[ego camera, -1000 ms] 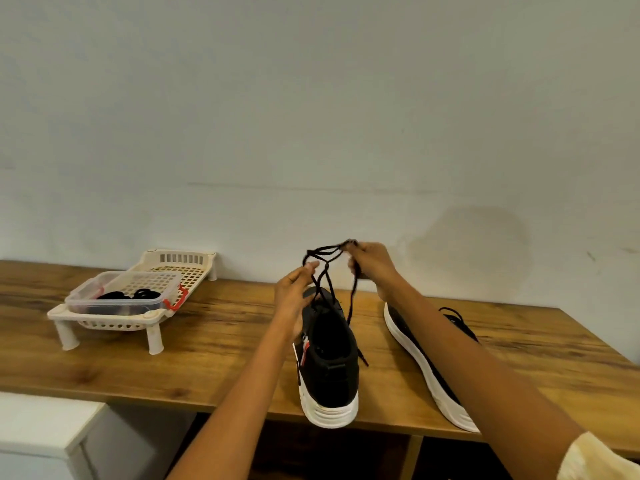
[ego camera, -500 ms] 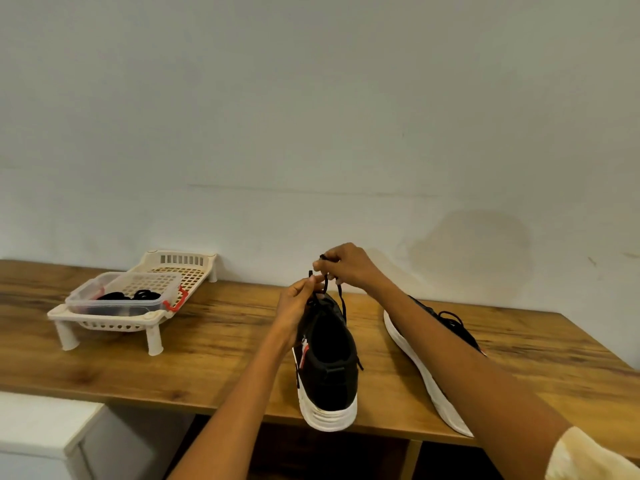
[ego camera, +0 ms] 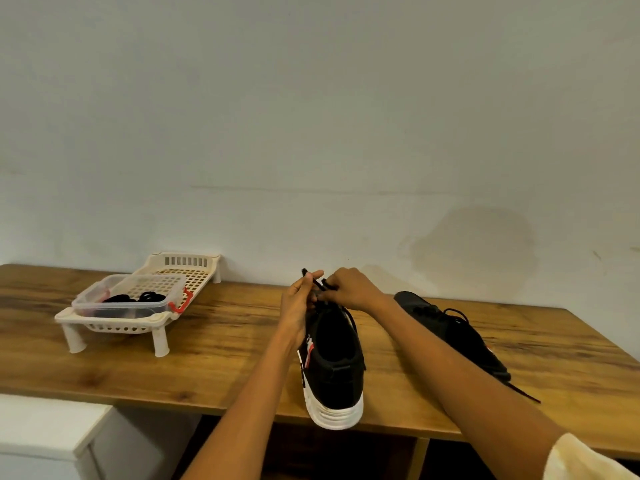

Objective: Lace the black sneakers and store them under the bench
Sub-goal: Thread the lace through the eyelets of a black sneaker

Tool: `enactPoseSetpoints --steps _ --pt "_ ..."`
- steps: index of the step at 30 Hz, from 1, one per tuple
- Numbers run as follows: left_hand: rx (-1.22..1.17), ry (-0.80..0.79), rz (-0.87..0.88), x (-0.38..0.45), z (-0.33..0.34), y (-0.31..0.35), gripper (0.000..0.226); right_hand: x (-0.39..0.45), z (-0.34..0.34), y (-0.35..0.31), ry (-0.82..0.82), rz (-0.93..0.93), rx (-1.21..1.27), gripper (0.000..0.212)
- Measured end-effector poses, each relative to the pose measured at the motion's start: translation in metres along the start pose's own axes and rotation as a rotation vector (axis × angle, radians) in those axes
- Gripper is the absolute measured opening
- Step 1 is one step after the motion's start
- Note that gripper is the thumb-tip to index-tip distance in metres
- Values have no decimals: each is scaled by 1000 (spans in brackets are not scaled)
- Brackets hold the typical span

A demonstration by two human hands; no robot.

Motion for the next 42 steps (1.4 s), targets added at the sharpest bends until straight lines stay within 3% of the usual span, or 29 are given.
enactPoseSetpoints --steps 5,9,13,16,18,22,25,27,30,32,34,36,39,42 --pt "-55 -78 -13 -3 -1 -3 18 0 4 2 91 33 109 30" --pt "-358 9 -126 2 -5 -7 23 2 2 -4 139 34 246 18" --pt "-400 200 -205 11 -24 -10 26 -5 -13 8 212 107 386 37" --pt "153 405 -194 10 -46 -4 25 -17 -26 36 381 202 296 51" --pt "596 463 -165 6 -56 -3 27 -20 -25 51 331 270 137 53" --pt "1264 272 -87 4 -54 -11 40 -23 -11 55 84 377 -135 31" --pt "1499 226 67 6 -43 -6 42 -23 -7 45 227 235 -237 23" --pt "1383 212 155 9 -39 2 35 -20 -5 38 261 185 -49 33" --pt "1027 -120 109 10 -30 -1 34 -16 4 30 47 292 293 50" --pt "1065 -276 109 4 -21 -4 30 -15 7 33 33 304 302 41" --pt "1051 -240 141 2 -17 -2 17 -16 11 31 32 303 419 32" --pt "888 -229 71 1 -16 -5 9 -18 11 25 43 305 754 27" --pt "412 -203 -160 -1 -20 -8 17 -19 -7 19 220 310 1381 25" --pt "-178 2 -223 5 -32 6 29 -15 -36 21 448 265 1739 34"
Point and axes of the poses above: each hand's wrist, its own x-axis towards the middle knuckle, its own z-axis out of the palm, y = z × x, the point moved 3 cm from there along x, towards the middle knuckle, and after that the axes turned 13 degrees about x, right-handed, at the moved point
